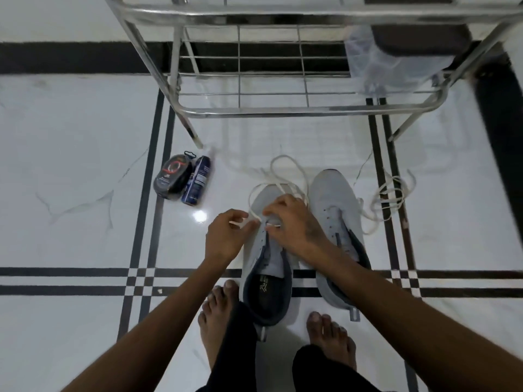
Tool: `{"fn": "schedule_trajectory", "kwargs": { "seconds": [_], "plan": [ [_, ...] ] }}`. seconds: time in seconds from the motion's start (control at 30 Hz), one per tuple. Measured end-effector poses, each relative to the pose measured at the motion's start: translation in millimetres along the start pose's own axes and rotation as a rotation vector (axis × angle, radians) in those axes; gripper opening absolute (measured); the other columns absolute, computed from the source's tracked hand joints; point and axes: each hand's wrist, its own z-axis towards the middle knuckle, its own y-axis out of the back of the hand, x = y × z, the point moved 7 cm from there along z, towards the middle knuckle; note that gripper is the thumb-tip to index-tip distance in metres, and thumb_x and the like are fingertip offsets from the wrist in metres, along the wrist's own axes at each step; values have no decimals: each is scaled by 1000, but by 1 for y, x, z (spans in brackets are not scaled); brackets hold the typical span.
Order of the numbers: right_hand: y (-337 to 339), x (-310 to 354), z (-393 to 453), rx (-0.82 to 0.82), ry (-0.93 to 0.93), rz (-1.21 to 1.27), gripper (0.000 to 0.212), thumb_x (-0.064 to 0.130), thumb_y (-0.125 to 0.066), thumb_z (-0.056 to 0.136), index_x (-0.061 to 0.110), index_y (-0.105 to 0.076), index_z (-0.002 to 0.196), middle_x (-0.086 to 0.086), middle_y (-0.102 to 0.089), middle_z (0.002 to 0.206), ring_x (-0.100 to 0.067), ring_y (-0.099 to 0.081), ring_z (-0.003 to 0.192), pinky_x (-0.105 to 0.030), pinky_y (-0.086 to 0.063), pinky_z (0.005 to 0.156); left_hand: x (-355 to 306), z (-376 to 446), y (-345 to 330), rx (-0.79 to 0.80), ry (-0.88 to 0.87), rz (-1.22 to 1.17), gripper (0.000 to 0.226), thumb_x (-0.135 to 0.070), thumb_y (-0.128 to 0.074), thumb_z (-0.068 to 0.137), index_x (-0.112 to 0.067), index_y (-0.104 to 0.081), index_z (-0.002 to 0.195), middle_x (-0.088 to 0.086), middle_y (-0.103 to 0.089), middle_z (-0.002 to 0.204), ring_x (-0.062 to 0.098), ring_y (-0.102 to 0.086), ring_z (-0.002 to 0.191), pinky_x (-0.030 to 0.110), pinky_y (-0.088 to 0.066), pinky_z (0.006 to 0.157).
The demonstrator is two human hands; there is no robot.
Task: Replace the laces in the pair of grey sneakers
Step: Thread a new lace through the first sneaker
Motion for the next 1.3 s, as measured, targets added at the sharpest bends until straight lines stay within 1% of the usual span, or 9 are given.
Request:
{"fn": "schedule_trajectory", "kwargs": {
  "seconds": [0.13, 0.3, 0.4, 0.53, 0.7, 0.83, 0.93, 1.07, 1.3],
  "plan": [
    [-9, -7, 1, -57, -7, 7, 42, 31, -70, 84, 20, -67, 125, -3, -50, 126, -23, -45, 119, -42, -47, 99, -11, -4, -5, -23, -99, -13, 24, -44, -78, 80, -30, -68, 96, -13, -69, 90, 1, -65, 76, 15, -51, 65],
    [-18, -11, 7, 12, -3, 55, 49, 32, -74, 84, 13, -65, 128, -5, -45, 130, -21, -41, 123, -24, -34, 98, -22, 2, -10, -34, -132, 110, 10, -33, -71, 88, -24, -66, 84, -9, -68, 90, 5, -64, 74, 28, -50, 68],
    [-19, -13, 6, -1, 4, 18, 51, 32, -74, 85, 13, -63, 131, -6, -44, 134, -22, -41, 125, -27, -36, 100, -23, 2, -9, -41, -161, 135, 10, -30, -57, 97, -22, -55, 91, -8, -69, 89, 9, -65, 77, 29, -48, 64],
    [-23, -13, 1, -29, 24, -11, 51, 32, -73, 86, 12, -62, 132, -8, -44, 137, -25, -42, 126, -39, -43, 103, -14, 7, 0, -43, -36, -162, 10, -24, -40, 104, -17, -41, 98, 4, -74, 91, 23, -71, 82, 47, -58, 80],
    [-24, -12, 1, 3, 24, -23, 49, 35, -68, 90, 14, -59, 134, -5, -45, 136, -23, -43, 125, -40, -44, 103, -14, 0, 0, 6, 18, -474, 4, -13, -46, 102, -14, -43, 100, 5, -77, 88, 16, -71, 91, 32, -54, 87],
    [1, -6, -14, -66, 55, -86, 34, 37, -50, 99, 20, -51, 127, -1, -54, 120, -22, -56, 105, -36, -49, 82, -28, 2, 17, 42, 69, -463, 22, -9, -61, 92, -17, -60, 112, -2, -75, 79, 6, -68, 81, 30, -52, 89],
    [28, -7, -22, 87, -52, -168, 39, 39, -51, 96, 21, -45, 130, -3, -62, 113, -23, -61, 92, -33, -48, 74, -63, 2, 35, 127, -51, -366, 18, -13, -65, 93, -17, -68, 110, -2, -70, 74, 7, -67, 78, 28, -51, 84],
    [69, 10, -31, 444, -228, -200, 28, 25, -69, 88, 12, -65, 112, -2, -73, 95, -18, -70, 83, -30, -55, 68, -118, -8, 59, 143, -198, -352, 21, -12, -65, 95, -14, -67, 115, 9, -63, 77, 15, -64, 82, 34, -53, 91],
    [197, 81, -35, 138, -148, -227, 13, 14, -65, 85, 17, -76, 92, 3, -75, 85, -14, -69, 82, -29, -56, 76, -226, -44, 113, 69, -470, -346, 18, -8, -65, 94, -13, -71, 110, 9, -75, 93, 20, -72, 91, 27, -57, 88]
  ]
}}
